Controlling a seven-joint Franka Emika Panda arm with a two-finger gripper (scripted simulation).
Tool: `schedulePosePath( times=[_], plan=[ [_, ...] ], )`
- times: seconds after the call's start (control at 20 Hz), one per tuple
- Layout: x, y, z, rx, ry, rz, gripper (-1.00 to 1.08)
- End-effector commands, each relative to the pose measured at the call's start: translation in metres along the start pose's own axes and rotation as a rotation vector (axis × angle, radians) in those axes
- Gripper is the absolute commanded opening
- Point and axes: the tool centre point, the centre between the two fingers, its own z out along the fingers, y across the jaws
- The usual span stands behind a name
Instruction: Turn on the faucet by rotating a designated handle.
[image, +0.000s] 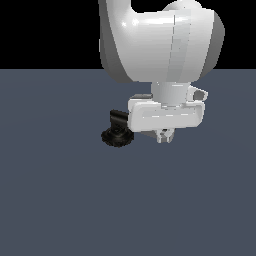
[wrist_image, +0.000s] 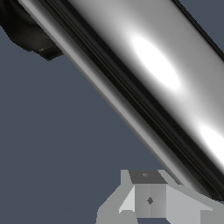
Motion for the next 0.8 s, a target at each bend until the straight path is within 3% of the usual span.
schedulePosePath(
  times=[0.0,0.75],
  plan=[
    [0.015,0.002,-0.001,-0.003,0.009,-0.015,-1.00],
    [0.054,0.039,-0.004,-0.006,0.014,-0.010,-1.00]
  ],
)
